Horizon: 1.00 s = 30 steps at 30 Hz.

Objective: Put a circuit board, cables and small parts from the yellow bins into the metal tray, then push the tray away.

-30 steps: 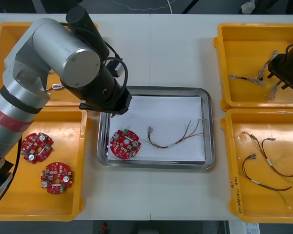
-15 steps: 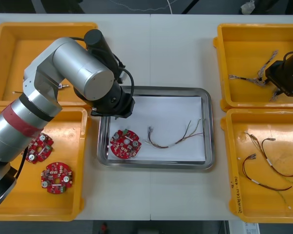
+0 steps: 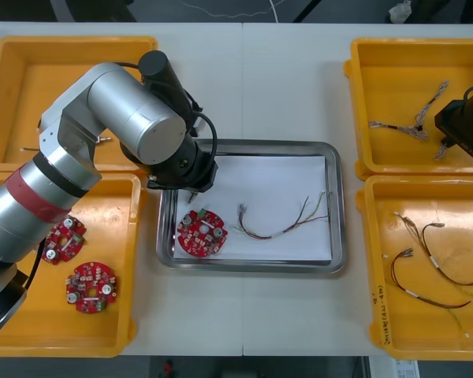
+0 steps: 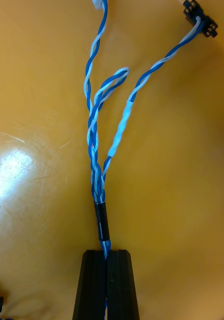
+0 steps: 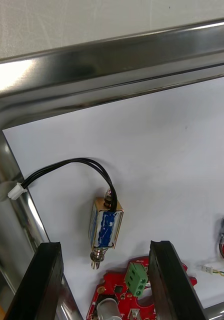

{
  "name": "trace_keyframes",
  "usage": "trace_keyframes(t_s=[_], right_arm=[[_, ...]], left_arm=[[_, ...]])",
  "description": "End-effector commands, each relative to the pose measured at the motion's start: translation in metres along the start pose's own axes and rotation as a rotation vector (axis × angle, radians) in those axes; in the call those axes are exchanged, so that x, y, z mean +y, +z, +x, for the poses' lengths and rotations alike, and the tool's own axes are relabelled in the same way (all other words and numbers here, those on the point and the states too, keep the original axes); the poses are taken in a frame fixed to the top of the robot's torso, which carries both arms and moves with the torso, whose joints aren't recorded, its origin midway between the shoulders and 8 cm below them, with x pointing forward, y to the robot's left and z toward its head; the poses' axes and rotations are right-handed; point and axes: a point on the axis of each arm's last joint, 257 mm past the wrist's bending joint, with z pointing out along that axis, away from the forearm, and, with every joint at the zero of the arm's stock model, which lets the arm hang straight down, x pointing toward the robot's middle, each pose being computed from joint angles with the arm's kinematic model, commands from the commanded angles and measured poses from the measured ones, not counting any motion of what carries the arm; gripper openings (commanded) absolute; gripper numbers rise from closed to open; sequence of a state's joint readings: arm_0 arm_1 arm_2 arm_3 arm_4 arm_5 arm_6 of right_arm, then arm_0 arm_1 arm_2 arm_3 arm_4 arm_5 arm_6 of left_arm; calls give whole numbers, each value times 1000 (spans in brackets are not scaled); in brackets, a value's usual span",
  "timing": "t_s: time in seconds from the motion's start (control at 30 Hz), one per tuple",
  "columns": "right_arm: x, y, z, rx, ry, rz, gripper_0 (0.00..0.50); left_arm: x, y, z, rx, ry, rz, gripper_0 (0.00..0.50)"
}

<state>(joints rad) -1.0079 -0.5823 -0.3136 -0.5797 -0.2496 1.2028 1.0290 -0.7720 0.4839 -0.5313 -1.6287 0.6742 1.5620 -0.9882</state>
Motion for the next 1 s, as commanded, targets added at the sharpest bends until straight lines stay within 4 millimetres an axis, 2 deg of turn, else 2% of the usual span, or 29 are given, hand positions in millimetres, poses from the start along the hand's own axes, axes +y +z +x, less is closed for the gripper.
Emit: trace_keyframes(t_s=[0.03, 0.13, 0.23, 0.33, 0.53, 0.63, 0.77, 0.93, 1.0], right_arm=[[-13, 14, 17, 35, -24, 8, 0], [-9, 12, 15, 29, -40, 1, 0], [-5, 0, 10, 26, -67, 4, 0], [0, -22, 12, 56, -111, 22, 0], [22, -76, 15, 82, -313, 7, 0], [35, -105, 19, 89, -433, -26, 0], [45, -124, 30, 112, -557, -61, 0], [49, -150, 53, 151, -762, -132, 0], [49, -153, 61, 147, -835, -159, 0]], left_arm=[[-20, -13, -19, -47, -33, 18, 500], [-17, -17, -20, -45, -50, 20, 500], [-13, -26, -25, -48, -76, 27, 500], [-6, -39, -28, -50, -97, 27, 500], [14, -69, -38, -68, -142, 16, 500], [28, -87, -43, -70, -164, -8, 500], [44, -106, -48, -68, -192, -37, 500], [77, -130, -52, -85, -251, -85, 500], [86, -136, -56, -109, -266, -101, 500]])
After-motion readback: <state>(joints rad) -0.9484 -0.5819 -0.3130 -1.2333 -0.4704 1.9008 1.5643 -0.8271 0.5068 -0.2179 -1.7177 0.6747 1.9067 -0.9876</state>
